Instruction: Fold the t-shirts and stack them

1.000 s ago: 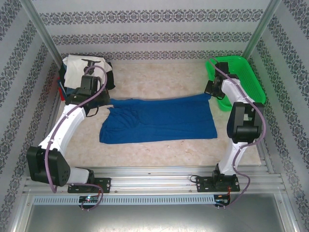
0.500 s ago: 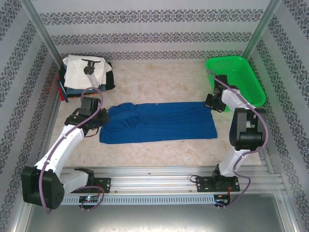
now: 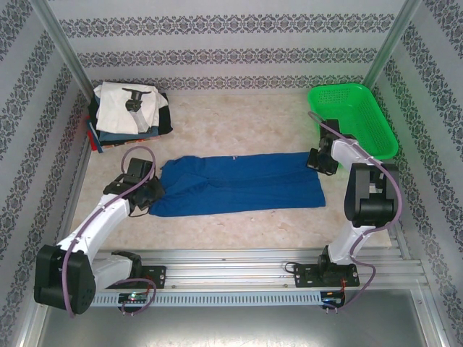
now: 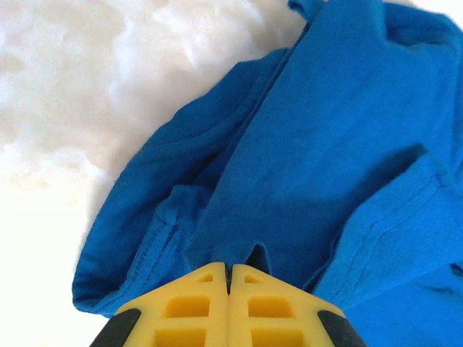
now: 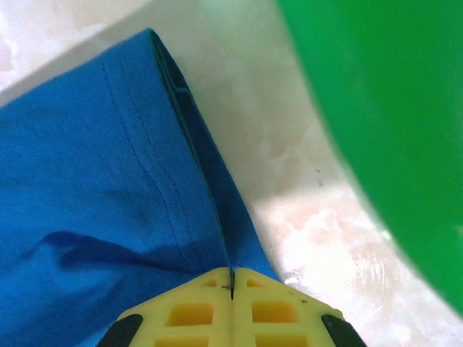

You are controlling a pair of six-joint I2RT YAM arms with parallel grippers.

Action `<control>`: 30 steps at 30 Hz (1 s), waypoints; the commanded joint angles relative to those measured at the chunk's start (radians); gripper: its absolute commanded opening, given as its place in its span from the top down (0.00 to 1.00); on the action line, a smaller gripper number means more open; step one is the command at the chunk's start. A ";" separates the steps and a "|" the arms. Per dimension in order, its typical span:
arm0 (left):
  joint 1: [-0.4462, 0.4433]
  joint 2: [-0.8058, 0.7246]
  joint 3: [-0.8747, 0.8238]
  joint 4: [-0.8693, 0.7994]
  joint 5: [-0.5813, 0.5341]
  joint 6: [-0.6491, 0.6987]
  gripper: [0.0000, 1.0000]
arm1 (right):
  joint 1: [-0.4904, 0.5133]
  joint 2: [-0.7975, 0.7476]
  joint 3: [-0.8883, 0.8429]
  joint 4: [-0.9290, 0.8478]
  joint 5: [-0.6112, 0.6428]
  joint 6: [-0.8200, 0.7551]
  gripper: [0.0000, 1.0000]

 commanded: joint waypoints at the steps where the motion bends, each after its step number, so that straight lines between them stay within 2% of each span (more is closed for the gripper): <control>1: -0.015 0.020 -0.021 0.044 -0.017 -0.037 1.00 | -0.003 -0.028 -0.022 0.008 0.032 0.013 1.00; 18: -0.036 0.044 -0.087 0.074 -0.024 -0.089 1.00 | -0.003 -0.028 -0.060 0.014 0.035 0.013 1.00; 19: -0.036 0.054 -0.084 0.073 -0.024 -0.092 0.97 | -0.002 -0.027 -0.063 0.013 0.036 0.015 1.00; 20: -0.036 0.062 -0.081 0.073 -0.021 -0.094 0.86 | -0.003 -0.026 -0.064 0.012 0.035 0.015 0.98; 23: -0.038 0.062 -0.058 0.054 -0.017 -0.093 0.60 | -0.003 -0.026 -0.065 -0.002 0.047 0.014 0.78; 25: -0.038 0.027 -0.014 0.007 -0.050 -0.089 0.47 | -0.003 -0.041 -0.066 -0.013 0.046 0.014 0.71; 28: -0.038 -0.033 0.077 -0.068 -0.108 -0.069 0.36 | 0.000 -0.095 -0.083 -0.022 0.032 0.019 0.58; 30: -0.037 -0.029 0.142 -0.079 -0.106 -0.026 0.33 | -0.001 -0.142 -0.098 -0.031 0.008 0.019 0.49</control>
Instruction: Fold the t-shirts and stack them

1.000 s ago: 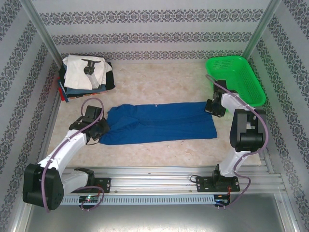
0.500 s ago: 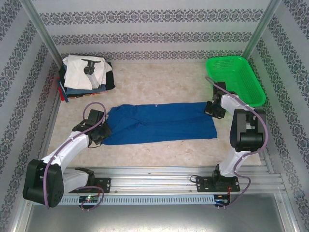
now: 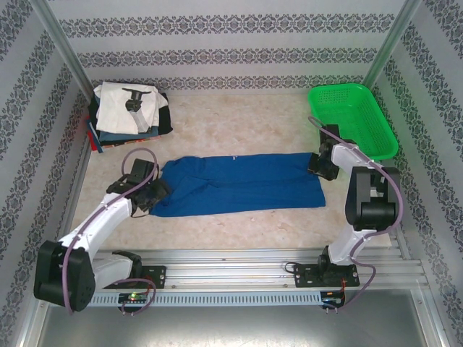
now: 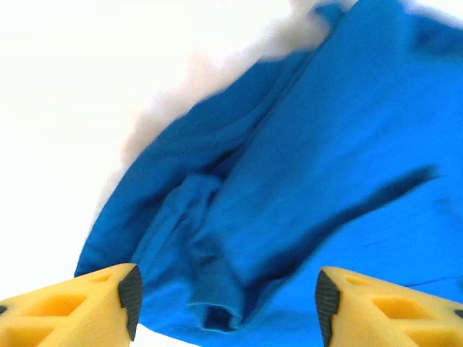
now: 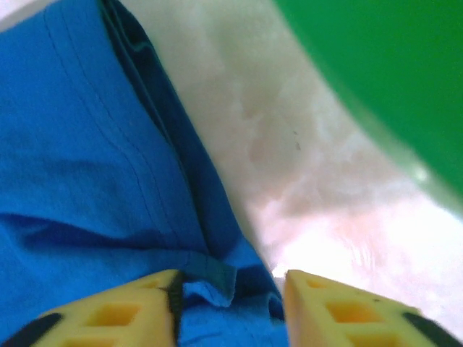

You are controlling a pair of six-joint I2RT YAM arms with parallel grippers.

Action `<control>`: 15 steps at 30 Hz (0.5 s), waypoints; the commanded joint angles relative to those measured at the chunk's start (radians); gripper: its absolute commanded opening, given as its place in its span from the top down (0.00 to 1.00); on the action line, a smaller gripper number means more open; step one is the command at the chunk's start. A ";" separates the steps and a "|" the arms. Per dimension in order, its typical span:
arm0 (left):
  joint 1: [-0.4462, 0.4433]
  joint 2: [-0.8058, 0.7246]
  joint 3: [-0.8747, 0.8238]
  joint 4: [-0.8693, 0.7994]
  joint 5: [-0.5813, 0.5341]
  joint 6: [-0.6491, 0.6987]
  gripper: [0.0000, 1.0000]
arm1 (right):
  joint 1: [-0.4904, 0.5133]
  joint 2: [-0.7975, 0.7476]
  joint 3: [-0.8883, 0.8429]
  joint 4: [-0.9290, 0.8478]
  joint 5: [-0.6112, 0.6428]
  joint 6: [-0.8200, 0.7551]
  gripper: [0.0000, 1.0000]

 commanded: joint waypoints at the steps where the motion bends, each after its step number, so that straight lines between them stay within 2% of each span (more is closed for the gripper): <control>1: -0.014 -0.013 0.136 -0.037 -0.031 0.079 0.32 | -0.001 -0.110 -0.032 -0.038 -0.051 0.002 0.46; 2: -0.020 0.005 0.156 -0.009 -0.005 0.110 0.31 | 0.000 -0.146 -0.044 -0.026 -0.107 -0.008 0.41; 5: -0.036 0.105 0.197 0.139 0.206 0.226 0.28 | 0.032 -0.264 -0.094 0.033 -0.248 -0.066 0.24; 7: -0.042 0.224 0.262 0.132 0.336 0.288 0.27 | 0.057 -0.356 -0.129 0.078 -0.348 -0.103 0.12; 10: -0.077 0.394 0.379 -0.005 0.393 0.422 0.30 | 0.068 -0.453 -0.163 0.104 -0.472 -0.116 0.04; 13: -0.089 0.512 0.461 -0.130 0.342 0.500 0.35 | 0.074 -0.495 -0.176 0.086 -0.543 -0.123 0.02; 15: -0.088 0.547 0.482 -0.156 0.287 0.514 0.38 | 0.084 -0.518 -0.187 0.083 -0.564 -0.124 0.02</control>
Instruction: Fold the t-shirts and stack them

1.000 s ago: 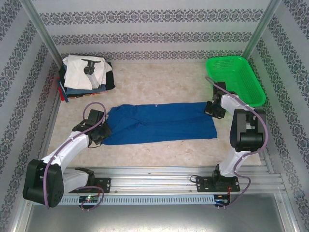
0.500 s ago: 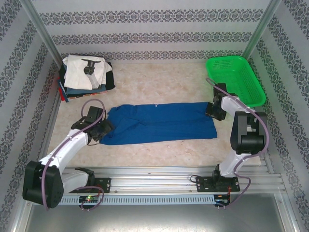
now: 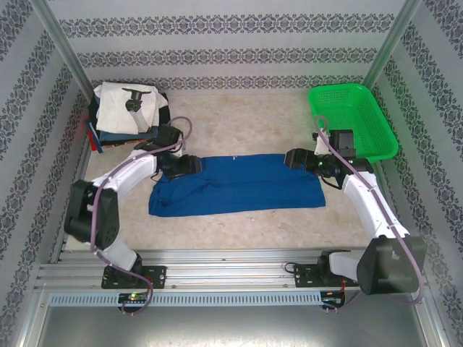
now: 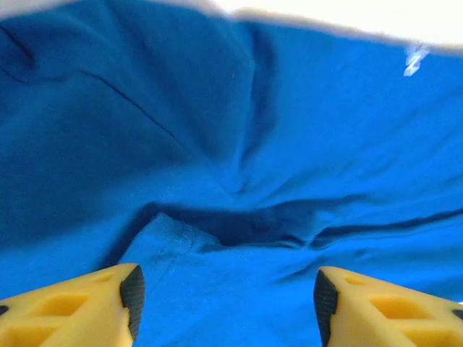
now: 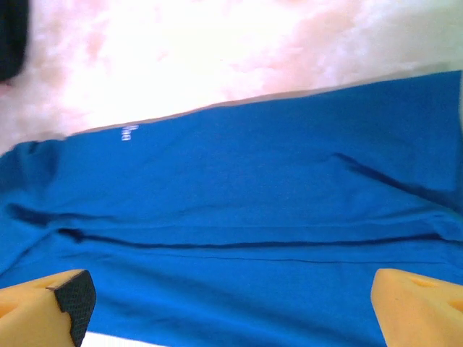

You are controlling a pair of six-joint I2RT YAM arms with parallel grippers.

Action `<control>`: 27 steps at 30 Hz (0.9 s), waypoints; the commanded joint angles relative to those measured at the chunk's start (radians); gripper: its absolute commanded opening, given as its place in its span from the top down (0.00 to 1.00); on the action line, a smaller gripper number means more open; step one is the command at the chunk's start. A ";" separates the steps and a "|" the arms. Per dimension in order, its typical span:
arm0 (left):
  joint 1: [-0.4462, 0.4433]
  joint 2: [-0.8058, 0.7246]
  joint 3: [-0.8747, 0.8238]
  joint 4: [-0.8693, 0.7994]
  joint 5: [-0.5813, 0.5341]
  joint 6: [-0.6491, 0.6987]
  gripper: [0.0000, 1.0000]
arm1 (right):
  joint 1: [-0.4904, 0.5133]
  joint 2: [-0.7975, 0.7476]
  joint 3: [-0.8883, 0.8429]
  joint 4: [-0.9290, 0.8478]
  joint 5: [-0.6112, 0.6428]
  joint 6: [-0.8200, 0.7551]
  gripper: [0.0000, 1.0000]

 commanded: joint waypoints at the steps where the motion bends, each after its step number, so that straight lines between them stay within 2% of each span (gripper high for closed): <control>1: -0.005 0.032 0.054 -0.137 -0.042 0.129 0.39 | 0.017 -0.026 -0.036 0.004 -0.114 -0.026 0.02; 4: -0.005 0.067 0.084 -0.136 -0.084 0.137 0.42 | 0.024 -0.048 -0.050 0.008 -0.121 -0.024 0.02; 16: -0.008 0.155 0.103 -0.179 -0.080 0.201 0.49 | 0.024 -0.030 -0.025 -0.024 -0.093 -0.035 0.02; 18: -0.012 0.155 0.098 -0.177 -0.078 0.206 0.54 | 0.024 -0.027 -0.022 -0.021 -0.088 -0.032 0.02; 23: -0.039 0.154 0.097 -0.169 -0.086 0.217 0.77 | 0.024 -0.017 -0.016 -0.003 -0.078 -0.021 0.02; 27: -0.074 0.145 0.087 -0.183 -0.104 0.229 0.85 | 0.024 -0.010 -0.011 -0.002 -0.069 -0.016 0.02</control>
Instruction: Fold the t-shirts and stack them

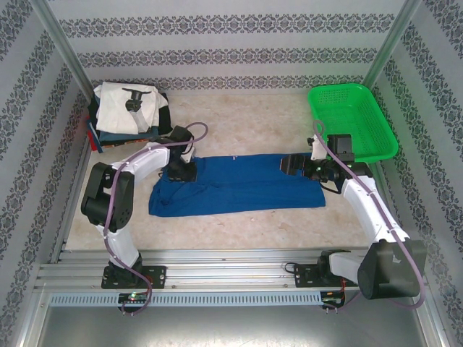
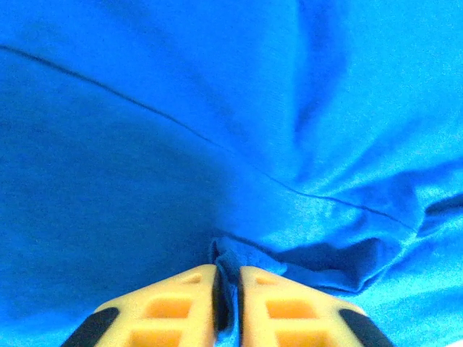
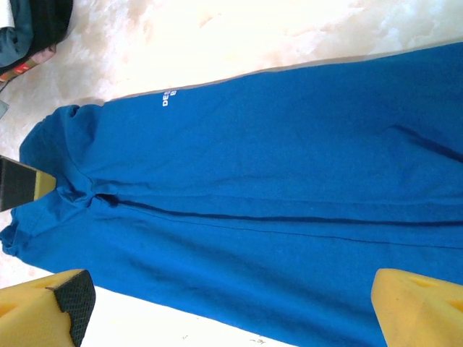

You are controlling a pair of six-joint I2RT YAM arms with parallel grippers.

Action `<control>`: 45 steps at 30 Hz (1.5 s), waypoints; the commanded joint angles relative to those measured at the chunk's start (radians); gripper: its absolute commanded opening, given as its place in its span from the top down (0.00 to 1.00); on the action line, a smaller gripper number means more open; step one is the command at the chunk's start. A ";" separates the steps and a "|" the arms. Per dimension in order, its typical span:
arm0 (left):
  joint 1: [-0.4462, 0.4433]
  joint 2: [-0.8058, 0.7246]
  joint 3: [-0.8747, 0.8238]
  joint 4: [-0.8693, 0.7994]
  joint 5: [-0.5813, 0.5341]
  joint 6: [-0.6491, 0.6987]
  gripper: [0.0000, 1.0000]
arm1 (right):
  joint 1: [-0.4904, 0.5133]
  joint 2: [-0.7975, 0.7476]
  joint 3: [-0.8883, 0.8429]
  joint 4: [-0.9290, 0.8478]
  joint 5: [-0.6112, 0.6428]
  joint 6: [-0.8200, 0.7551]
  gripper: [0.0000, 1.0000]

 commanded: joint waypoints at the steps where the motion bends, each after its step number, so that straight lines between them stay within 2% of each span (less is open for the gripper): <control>1: -0.036 -0.027 -0.025 -0.051 -0.035 0.025 0.86 | 0.010 0.007 0.031 0.008 0.016 0.000 0.02; 7: -0.107 -0.135 -0.110 -0.026 -0.052 -0.018 0.88 | 0.009 0.010 0.030 0.012 0.024 0.006 0.02; 12: -0.168 -0.195 -0.216 0.020 -0.021 -0.072 0.85 | 0.010 0.024 0.036 0.017 0.028 0.011 0.02; 16: -0.207 -0.224 -0.286 0.068 0.043 -0.110 0.67 | 0.009 0.041 0.046 0.019 0.032 0.014 0.02; 19: -0.227 -0.269 -0.315 0.101 0.103 -0.126 0.45 | 0.009 0.055 0.056 0.018 0.031 0.019 0.02; 24: -0.222 -0.429 -0.353 0.220 0.132 -0.203 0.34 | 0.009 0.071 0.069 0.021 0.033 0.027 0.02; 27: -0.167 -0.490 -0.355 0.274 0.074 -0.306 0.25 | 0.013 0.080 0.077 0.028 0.017 0.033 0.02; 32: 0.000 -0.448 -0.319 0.205 -0.135 -0.472 0.24 | 0.043 0.154 0.116 -0.011 0.039 0.024 0.02; 35: 0.047 -0.354 -0.282 0.197 -0.187 -0.499 0.27 | 0.076 0.262 0.189 -0.094 0.065 0.009 0.03; 38: 0.058 -0.253 -0.251 0.211 -0.213 -0.531 0.33 | 0.103 0.351 0.208 -0.116 0.171 0.048 0.06; 42: 0.060 -0.168 -0.239 0.208 -0.339 -0.591 0.36 | 0.101 0.484 0.221 -0.090 0.253 0.129 0.20; 45: 0.074 -0.077 -0.192 0.205 -0.376 -0.608 0.40 | 0.101 0.569 0.230 -0.065 0.350 0.194 0.31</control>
